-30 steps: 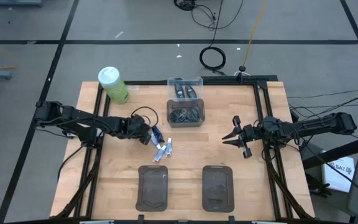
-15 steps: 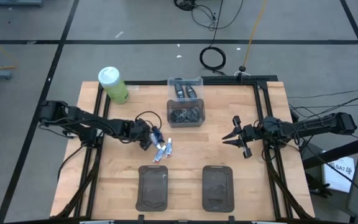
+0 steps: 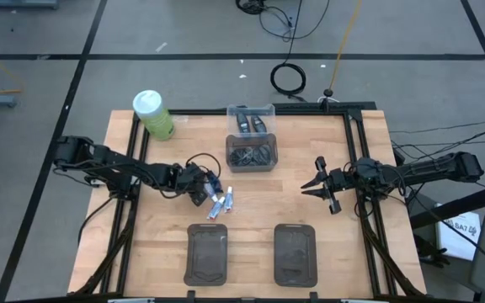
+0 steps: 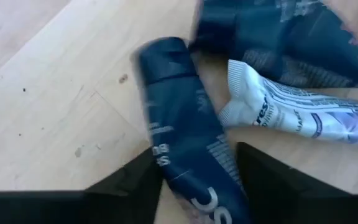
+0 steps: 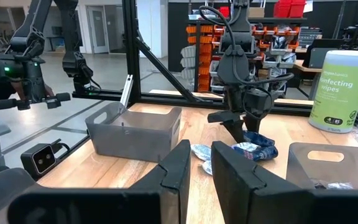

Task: Pick & Place Travel size toiletries
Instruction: Put the left blue shave cream into the right black bin

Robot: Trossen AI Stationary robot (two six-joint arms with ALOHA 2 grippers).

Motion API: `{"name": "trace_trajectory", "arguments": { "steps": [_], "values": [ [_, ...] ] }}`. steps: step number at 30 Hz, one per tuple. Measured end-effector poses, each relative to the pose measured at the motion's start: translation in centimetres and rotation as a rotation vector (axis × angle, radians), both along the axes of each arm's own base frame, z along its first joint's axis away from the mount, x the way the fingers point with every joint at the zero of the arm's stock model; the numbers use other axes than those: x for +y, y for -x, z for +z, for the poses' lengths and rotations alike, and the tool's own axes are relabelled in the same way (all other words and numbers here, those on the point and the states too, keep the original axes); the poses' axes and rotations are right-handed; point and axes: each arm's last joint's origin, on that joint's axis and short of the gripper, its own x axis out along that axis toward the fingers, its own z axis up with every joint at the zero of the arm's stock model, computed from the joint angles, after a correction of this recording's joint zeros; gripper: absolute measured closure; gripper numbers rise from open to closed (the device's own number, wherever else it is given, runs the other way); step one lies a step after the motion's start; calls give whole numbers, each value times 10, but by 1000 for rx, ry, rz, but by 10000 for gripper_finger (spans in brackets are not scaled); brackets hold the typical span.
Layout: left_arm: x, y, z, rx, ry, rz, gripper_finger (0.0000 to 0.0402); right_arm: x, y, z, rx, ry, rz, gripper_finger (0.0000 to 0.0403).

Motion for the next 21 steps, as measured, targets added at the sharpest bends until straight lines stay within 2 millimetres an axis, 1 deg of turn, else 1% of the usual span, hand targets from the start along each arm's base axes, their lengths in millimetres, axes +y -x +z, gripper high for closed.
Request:
{"name": "trace_trajectory", "arguments": {
  "steps": [5,9,13,16,18,21],
  "values": [
    [-1,0,0,0,9,8,281,0,0,0,0,0,0,344],
    [-1,0,0,5,8,-21,328,0,0,0,0,0,0,344],
    [-2,4,8,-22,13,-34,370,0,0,0,0,0,0,344],
    [-3,6,18,-51,21,-37,386,0,0,0,2,0,0,344],
    [-4,1,32,-126,13,-40,386,0,-1,-1,8,0,-1,344],
    [-7,-7,52,-208,-55,-88,384,0,-3,-2,14,0,-1,344]
  ]
}}
